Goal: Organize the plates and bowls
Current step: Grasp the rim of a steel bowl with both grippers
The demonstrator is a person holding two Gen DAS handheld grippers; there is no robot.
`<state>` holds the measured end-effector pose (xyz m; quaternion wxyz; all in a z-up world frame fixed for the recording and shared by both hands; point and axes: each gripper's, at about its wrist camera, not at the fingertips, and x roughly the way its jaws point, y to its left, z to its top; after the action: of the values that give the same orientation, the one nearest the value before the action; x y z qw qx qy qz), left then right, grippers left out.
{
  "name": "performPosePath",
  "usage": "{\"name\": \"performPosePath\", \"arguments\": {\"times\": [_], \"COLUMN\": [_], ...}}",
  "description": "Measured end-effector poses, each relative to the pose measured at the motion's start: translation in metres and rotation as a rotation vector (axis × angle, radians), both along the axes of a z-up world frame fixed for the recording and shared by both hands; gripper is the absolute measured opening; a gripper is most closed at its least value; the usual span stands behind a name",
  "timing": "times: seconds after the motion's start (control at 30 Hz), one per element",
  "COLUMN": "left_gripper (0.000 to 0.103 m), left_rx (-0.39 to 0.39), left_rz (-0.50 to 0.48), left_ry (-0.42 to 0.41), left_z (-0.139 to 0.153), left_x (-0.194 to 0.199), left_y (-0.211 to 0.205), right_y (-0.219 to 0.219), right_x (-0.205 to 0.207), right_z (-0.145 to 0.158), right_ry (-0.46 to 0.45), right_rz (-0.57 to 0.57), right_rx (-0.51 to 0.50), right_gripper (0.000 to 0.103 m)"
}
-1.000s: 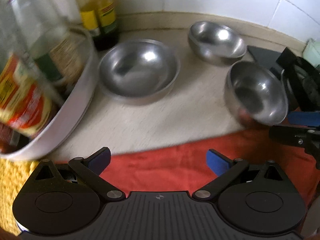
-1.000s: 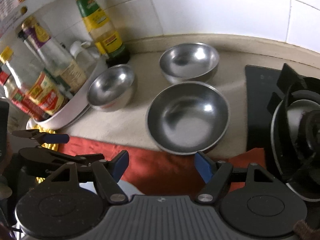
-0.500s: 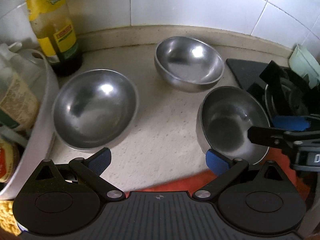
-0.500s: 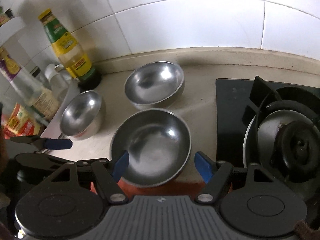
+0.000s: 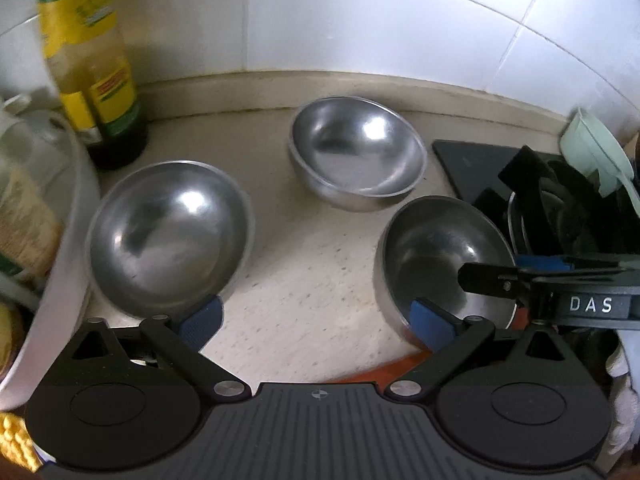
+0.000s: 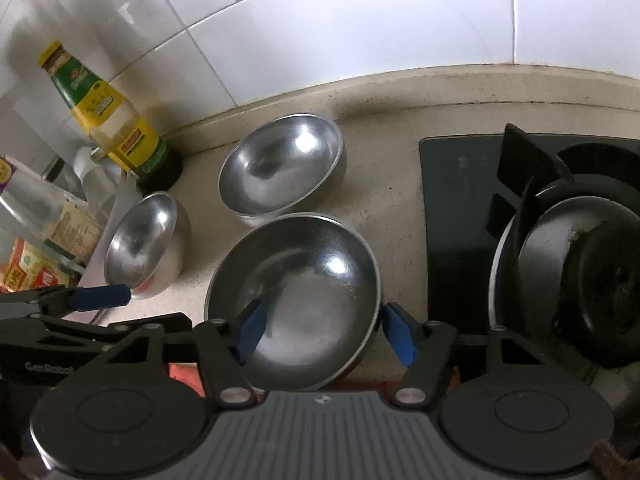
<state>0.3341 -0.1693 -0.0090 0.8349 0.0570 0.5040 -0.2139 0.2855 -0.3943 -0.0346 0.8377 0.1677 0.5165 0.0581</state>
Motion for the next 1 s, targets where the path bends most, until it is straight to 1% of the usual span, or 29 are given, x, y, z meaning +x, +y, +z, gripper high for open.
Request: {"name": "performPosePath", "arguments": {"times": [0.03,0.07,0.13,0.17,0.2,0.27,0.33,0.37,0.47,0.53,0.7,0.8,0.93,1.0], "left_gripper": [0.101,0.1,0.096,0.092,0.091,0.081,0.076,0.071,0.061,0.06,0.058,0.06,0.07,0.075], "left_rx": [0.007,0.023,0.035,0.036,0.034,0.033,0.034,0.034,0.041,0.047,0.044,0.048,0.052,0.042], "left_rz": [-0.01,-0.021,-0.036,-0.041,-0.044,-0.048,-0.055,-0.06,-0.078,-0.081,-0.079,-0.084,-0.07,-0.061], "left_ry": [-0.008,-0.005,0.018,0.029,0.038,0.058,0.072,0.073,0.071,0.069,0.066,0.064,0.07,0.069], "left_z": [-0.002,-0.005,-0.011,-0.015,-0.018,-0.023,-0.026,-0.026,-0.025,-0.024,-0.018,-0.014,-0.016,-0.014], "left_x": [0.0,0.0,0.001,0.002,0.004,0.006,0.006,0.005,0.002,0.001,-0.006,-0.012,-0.012,-0.014], "left_y": [-0.005,-0.011,-0.018,-0.019,-0.02,-0.021,-0.021,-0.021,-0.022,-0.021,-0.015,-0.011,-0.007,-0.002], "right_y": [-0.002,-0.003,-0.004,-0.004,-0.005,-0.006,-0.005,-0.004,0.0,0.003,0.007,0.012,0.017,0.017], "right_x": [0.001,0.002,0.003,0.004,0.004,0.004,0.004,0.004,0.004,0.003,0.0,-0.003,-0.005,-0.003], "right_z": [-0.001,-0.002,-0.007,-0.01,-0.014,-0.021,-0.026,-0.025,-0.022,-0.021,-0.02,-0.013,-0.012,-0.016], "right_ry": [0.001,0.004,0.02,0.032,0.043,0.065,0.076,0.073,0.069,0.071,0.098,0.1,0.114,0.141], "right_rz": [-0.005,-0.007,-0.01,-0.008,-0.008,-0.01,-0.006,-0.003,0.02,0.032,0.046,0.069,0.089,0.081], "right_rx": [-0.004,-0.006,0.004,0.01,0.016,0.033,0.047,0.045,0.073,0.08,0.135,0.156,0.159,0.144], "right_gripper": [0.059,0.056,0.052,0.046,0.044,0.042,0.041,0.041,0.04,0.04,0.039,0.038,0.038,0.039]}}
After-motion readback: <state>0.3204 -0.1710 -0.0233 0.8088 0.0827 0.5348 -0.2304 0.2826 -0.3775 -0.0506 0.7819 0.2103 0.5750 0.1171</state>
